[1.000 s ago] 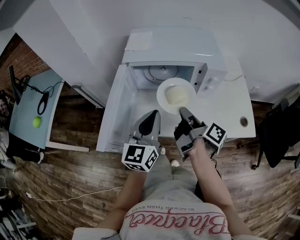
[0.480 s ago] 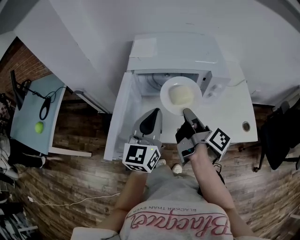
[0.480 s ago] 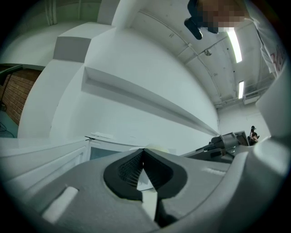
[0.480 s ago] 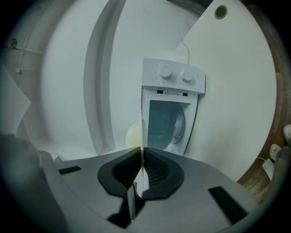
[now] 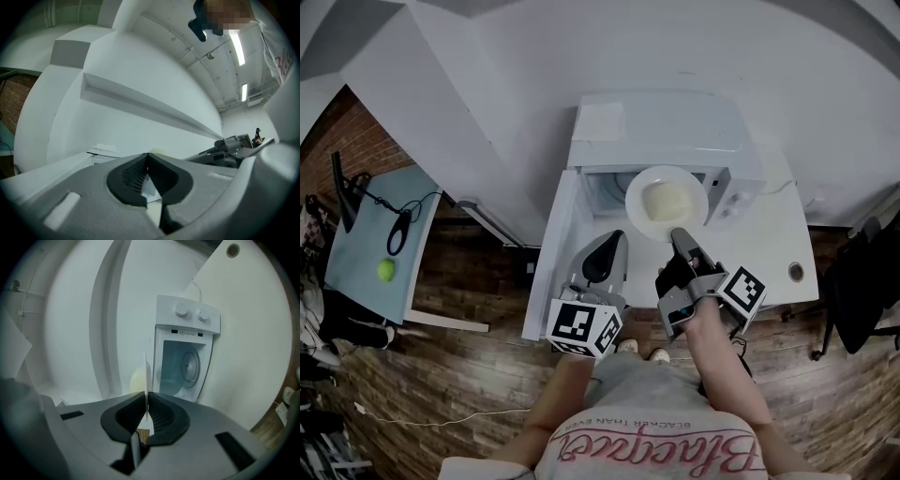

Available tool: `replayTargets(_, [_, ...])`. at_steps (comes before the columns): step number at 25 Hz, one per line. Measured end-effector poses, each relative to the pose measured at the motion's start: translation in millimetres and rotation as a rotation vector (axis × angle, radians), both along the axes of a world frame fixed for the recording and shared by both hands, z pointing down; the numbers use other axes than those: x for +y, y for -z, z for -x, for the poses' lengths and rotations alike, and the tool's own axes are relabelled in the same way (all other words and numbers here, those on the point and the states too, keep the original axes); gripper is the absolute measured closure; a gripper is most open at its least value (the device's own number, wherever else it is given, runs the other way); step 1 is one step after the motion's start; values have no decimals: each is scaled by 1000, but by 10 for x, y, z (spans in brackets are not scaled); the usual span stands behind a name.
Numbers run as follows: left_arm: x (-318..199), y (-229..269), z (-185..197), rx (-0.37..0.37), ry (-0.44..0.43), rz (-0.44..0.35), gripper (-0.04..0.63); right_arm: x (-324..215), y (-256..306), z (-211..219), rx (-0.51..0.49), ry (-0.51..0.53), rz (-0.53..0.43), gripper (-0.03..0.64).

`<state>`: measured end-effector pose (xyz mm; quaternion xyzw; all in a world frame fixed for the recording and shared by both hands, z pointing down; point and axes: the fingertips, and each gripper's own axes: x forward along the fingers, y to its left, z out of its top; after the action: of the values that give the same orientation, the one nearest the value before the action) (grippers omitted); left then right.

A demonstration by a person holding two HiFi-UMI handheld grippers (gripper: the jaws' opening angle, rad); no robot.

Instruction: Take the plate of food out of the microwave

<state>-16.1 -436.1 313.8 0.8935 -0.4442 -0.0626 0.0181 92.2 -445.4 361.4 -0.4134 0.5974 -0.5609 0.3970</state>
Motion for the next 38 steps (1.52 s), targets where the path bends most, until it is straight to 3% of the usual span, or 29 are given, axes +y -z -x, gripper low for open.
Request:
replayTargets(24, [-135,275,-176,41,-40,-50,589,-193,348,30,19,17,-72,592])
replayTargets(38, [-198,286,-186,48,-20,-58,589,-232,362,35,-26,2,-83,594])
